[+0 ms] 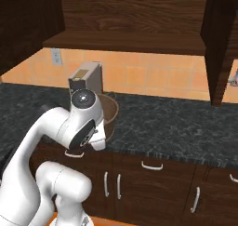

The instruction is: Open the cabinet, pick up the bread from the cabinet and place it in the basket. Then move the basket to the dining counter.

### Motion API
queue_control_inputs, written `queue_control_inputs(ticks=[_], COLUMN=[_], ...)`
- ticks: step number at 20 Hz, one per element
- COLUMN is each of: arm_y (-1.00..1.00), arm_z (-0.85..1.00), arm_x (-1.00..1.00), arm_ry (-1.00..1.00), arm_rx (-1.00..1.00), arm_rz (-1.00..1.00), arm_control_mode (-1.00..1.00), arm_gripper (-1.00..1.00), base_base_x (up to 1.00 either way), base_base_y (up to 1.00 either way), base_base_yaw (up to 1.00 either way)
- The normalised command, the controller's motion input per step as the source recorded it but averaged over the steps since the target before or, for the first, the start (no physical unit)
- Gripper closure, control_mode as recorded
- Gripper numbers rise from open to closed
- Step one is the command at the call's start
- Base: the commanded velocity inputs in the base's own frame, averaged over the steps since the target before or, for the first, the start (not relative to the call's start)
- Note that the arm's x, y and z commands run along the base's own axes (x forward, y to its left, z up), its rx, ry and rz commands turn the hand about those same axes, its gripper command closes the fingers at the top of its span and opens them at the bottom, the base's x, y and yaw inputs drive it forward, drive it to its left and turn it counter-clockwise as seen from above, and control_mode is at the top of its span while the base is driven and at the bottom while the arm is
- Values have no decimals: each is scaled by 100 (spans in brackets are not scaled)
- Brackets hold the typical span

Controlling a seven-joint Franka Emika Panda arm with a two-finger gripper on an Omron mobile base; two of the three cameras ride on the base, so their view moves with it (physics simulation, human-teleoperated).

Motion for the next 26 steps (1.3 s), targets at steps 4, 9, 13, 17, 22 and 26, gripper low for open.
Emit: queue_control_inputs(ticks=[4,9,13,17,22,26], arm_y=[0,0,0,0,0,0], arm_z=[0,0,0,0,0,0], arm_x=[0,0,0,0,0,0], arm_ry=[0,0,0,0,0,0], arm_rx=[0,0,0,0,0,0], arm_rz=[0,0,0,0,0,0], arm_control_mode=[100,100,100,100,100,100], arm_gripper=[100,100,100,100,100,100], base_base_x=[-100,-89,0,0,0,0], base_base_y=[-1,0,31,31,29,25], base_base_yaw=[3,-17,-92,-95,-97,-98])
